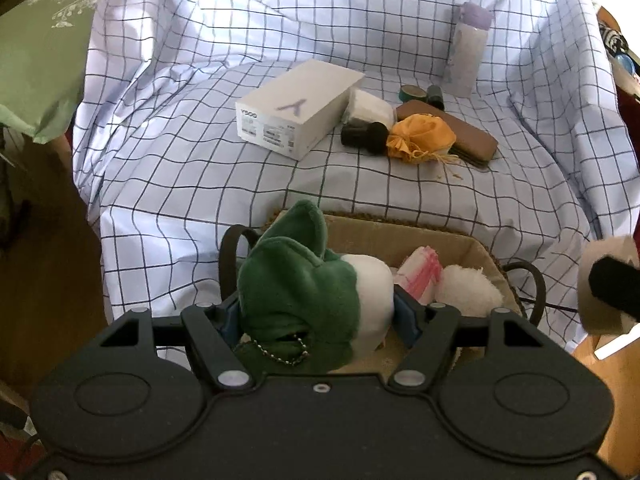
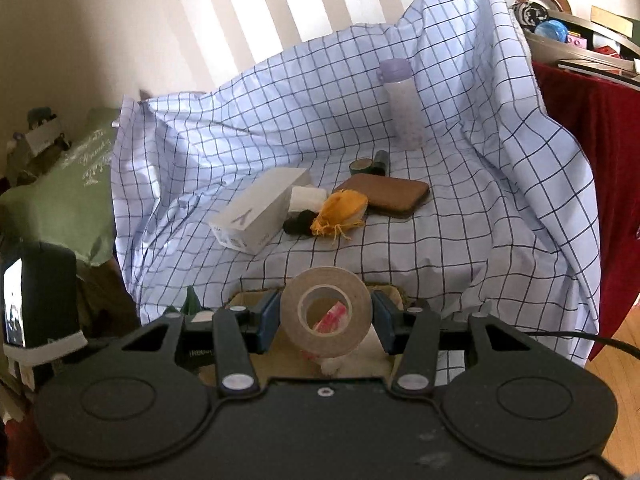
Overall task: Organize soft objects
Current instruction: 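Open the left tool to drop the plush while the right tool releases the tape roll into the basket, then withdraw both tools from the basket toward the items on the cloth, then move the left tool toward the green-rimmed tape roll while the right tool approaches the dark green cylinder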
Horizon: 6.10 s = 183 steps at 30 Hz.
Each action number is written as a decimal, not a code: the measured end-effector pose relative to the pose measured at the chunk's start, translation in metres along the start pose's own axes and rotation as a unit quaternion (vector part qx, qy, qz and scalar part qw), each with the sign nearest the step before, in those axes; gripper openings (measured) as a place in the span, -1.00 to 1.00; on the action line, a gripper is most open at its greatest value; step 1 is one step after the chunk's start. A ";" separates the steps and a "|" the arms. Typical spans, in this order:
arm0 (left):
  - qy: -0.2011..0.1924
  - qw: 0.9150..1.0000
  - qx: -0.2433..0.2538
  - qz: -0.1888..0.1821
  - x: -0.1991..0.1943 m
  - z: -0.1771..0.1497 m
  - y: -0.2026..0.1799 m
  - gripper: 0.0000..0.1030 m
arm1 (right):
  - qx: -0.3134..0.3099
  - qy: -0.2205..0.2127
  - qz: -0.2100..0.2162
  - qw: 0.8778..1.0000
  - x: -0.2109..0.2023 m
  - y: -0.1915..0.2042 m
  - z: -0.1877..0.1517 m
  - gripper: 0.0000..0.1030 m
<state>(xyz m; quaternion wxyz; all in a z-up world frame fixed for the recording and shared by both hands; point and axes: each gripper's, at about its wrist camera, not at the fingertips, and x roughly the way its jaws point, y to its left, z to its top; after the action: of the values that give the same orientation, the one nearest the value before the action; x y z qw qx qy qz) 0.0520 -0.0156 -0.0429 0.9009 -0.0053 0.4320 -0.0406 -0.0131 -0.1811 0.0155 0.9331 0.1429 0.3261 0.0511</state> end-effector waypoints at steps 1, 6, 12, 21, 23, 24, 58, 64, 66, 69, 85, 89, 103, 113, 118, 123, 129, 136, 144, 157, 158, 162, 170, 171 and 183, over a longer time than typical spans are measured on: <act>0.000 1.000 -0.002 0.001 0.000 0.000 0.001 0.30 | -0.001 0.003 0.000 1.000 0.001 0.001 -0.001 -0.06; -0.004 1.000 -0.008 0.002 0.000 -0.002 0.004 0.39 | -0.002 0.013 -0.004 1.000 0.007 0.002 -0.002 -0.06; -0.015 1.000 -0.013 0.010 -0.004 -0.004 0.004 0.56 | -0.005 0.023 -0.010 1.000 0.012 0.004 -0.004 -0.06; -0.008 0.999 -0.023 0.022 -0.004 -0.010 0.009 0.56 | -0.011 0.035 -0.020 0.999 0.022 0.009 -0.005 -0.06; -0.005 0.999 -0.022 0.023 -0.004 -0.012 0.009 0.56 | -0.014 0.032 -0.019 0.999 0.022 0.010 -0.003 -0.06; -0.004 0.999 -0.021 0.024 -0.003 -0.012 0.009 0.56 | -0.015 0.031 -0.016 0.999 0.023 0.011 -0.003 -0.05; 0.003 1.000 0.000 0.030 -0.003 -0.017 0.006 0.57 | -0.011 0.055 -0.044 0.997 0.026 0.005 -0.008 0.29; 0.002 0.999 0.002 0.033 -0.004 -0.019 0.006 0.57 | -0.005 0.064 -0.051 0.997 0.029 0.002 -0.010 0.34; 0.003 0.999 0.002 0.033 -0.004 -0.020 0.007 0.57 | -0.003 0.069 -0.054 0.996 0.031 0.001 -0.011 0.35; 0.005 0.999 0.003 0.033 -0.005 -0.021 0.007 0.57 | 0.000 0.077 -0.058 0.995 0.033 -0.001 -0.013 0.40; 0.021 0.999 0.013 0.031 -0.001 -0.024 0.002 0.58 | 0.016 0.105 -0.064 0.992 0.042 -0.008 -0.017 0.54; 0.028 0.999 0.019 0.030 0.000 -0.025 0.001 0.59 | 0.020 0.112 -0.063 0.992 0.044 -0.010 -0.019 0.58; 0.047 0.998 0.033 0.031 0.008 -0.022 -0.003 0.60 | 0.028 0.126 -0.072 0.989 0.055 -0.018 -0.016 0.60; 0.063 0.997 0.033 0.016 0.014 -0.002 -0.003 0.68 | 0.033 0.124 -0.085 0.988 0.071 -0.027 0.014 0.60; 0.048 0.998 0.043 0.003 0.008 0.021 -0.008 0.68 | 0.025 0.120 -0.087 0.989 0.085 -0.029 0.036 0.60; 0.037 0.998 0.055 -0.002 0.014 0.046 -0.015 0.68 | 0.014 0.115 -0.091 0.989 0.105 -0.029 0.061 0.60; 0.037 0.997 0.075 -0.005 0.038 0.072 -0.025 0.68 | -0.003 0.103 -0.102 0.989 0.133 -0.032 0.092 0.60; 0.039 0.995 0.089 -0.009 0.063 0.100 -0.035 0.68 | -0.030 0.084 -0.120 0.989 0.182 -0.038 0.137 0.60; 0.040 0.994 0.102 -0.013 0.090 0.128 -0.043 0.68 | -0.046 0.087 -0.140 0.985 0.264 -0.050 0.187 0.60; 0.037 0.991 0.127 -0.025 0.111 0.151 -0.054 0.68 | -0.043 0.125 -0.169 0.977 0.365 -0.063 0.217 0.59; 0.038 0.991 0.127 -0.026 0.113 0.152 -0.054 0.68 | -0.047 0.129 -0.171 0.976 0.370 -0.063 0.216 0.59; 0.038 0.990 0.131 -0.029 0.117 0.157 -0.054 0.68 | -0.061 0.140 -0.190 0.970 0.384 -0.066 0.214 0.57; 0.027 0.989 0.144 -0.032 0.126 0.180 -0.057 0.68 | -0.085 0.118 -0.228 0.963 0.375 -0.078 0.218 0.57; 0.026 0.989 0.145 -0.034 0.128 0.185 -0.057 0.68 | -0.085 0.117 -0.230 0.962 0.374 -0.081 0.218 0.57; 0.047 0.990 0.121 -0.054 0.181 0.259 -0.089 0.66 | -0.074 0.114 -0.232 0.963 0.369 -0.108 0.205 0.57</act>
<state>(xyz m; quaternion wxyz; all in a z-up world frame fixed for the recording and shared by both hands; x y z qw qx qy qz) 0.3607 -0.1254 -0.0170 0.8701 0.0825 0.4650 -0.1409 0.4033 -0.2623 -0.0824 0.8839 -0.0124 0.4501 -0.1266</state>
